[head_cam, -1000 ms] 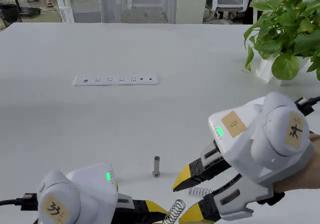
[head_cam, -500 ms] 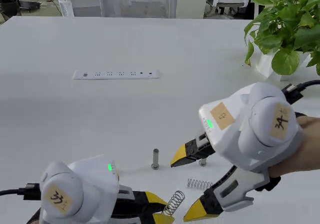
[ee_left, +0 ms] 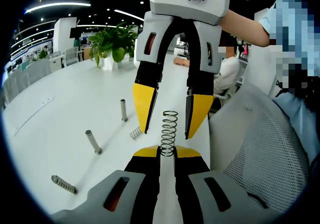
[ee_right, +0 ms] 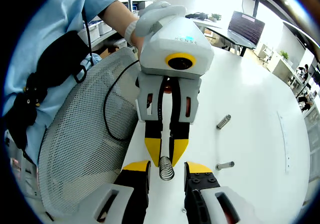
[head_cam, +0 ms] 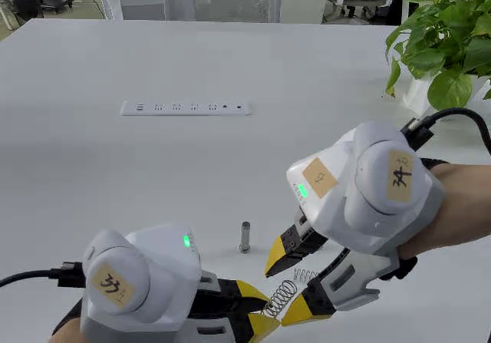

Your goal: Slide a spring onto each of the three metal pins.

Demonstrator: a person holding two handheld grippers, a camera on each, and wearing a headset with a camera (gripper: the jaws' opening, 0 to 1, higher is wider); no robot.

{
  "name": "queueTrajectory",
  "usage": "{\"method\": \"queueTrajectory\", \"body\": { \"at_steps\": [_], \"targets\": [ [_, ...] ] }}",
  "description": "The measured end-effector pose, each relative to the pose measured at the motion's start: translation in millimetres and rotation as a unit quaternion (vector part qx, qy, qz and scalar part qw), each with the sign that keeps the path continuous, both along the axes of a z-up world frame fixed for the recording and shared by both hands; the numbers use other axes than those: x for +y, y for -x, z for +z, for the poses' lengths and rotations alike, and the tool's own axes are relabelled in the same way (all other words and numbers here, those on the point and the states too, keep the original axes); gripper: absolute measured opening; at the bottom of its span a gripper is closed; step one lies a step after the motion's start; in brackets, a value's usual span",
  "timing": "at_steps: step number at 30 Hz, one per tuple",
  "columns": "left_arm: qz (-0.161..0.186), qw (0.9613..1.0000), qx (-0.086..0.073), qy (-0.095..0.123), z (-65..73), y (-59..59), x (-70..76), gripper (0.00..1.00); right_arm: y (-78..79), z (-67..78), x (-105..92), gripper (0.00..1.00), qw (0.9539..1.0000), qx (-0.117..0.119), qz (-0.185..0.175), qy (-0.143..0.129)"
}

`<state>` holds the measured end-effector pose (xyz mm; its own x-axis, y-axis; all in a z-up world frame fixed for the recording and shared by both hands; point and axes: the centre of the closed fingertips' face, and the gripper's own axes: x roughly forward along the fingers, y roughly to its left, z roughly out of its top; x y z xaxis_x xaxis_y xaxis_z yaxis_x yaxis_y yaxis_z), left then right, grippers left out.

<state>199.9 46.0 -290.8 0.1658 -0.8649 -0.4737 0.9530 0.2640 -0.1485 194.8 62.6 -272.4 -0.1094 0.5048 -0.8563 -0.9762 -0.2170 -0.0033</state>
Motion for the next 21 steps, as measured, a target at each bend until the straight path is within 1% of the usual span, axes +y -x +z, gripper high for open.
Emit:
{"method": "queueTrajectory", "body": {
  "at_steps": [3, 4, 7, 11, 17, 21],
  "targets": [
    [0.002, 1.0000, 0.000, 0.002, 1.3, -0.8, -0.9, 0.06, 0.1, -2.6, -0.8, 0.20, 1.0000, 0.003, 0.004, 0.006],
    [0.004, 1.0000, 0.001, 0.004, 1.8, -1.1, -1.3, 0.06, 1.4, -3.5, -1.1, 0.18, 0.9999, 0.008, 0.006, 0.008],
    [0.007, 1.0000, 0.000, 0.005, 2.2, -2.0, -1.3, 0.06, 2.4, -4.4, -1.3, 0.13, 0.9998, 0.011, 0.011, 0.010],
    [0.006, 0.9999, -0.001, 0.008, 3.5, -1.1, -1.7, 0.06, 2.2, -4.2, -1.7, 0.10, 0.9998, 0.012, 0.012, 0.011],
    [0.006, 0.9999, 0.000, 0.014, 4.8, -0.7, -3.3, 0.06, 2.6, -5.2, -3.6, 0.09, 0.9996, 0.014, 0.015, 0.017],
    [0.005, 0.9999, -0.002, 0.013, 4.8, -0.6, -3.8, 0.06, 3.2, -5.9, -4.1, 0.08, 0.9996, 0.016, 0.016, 0.019]
  ]
}}
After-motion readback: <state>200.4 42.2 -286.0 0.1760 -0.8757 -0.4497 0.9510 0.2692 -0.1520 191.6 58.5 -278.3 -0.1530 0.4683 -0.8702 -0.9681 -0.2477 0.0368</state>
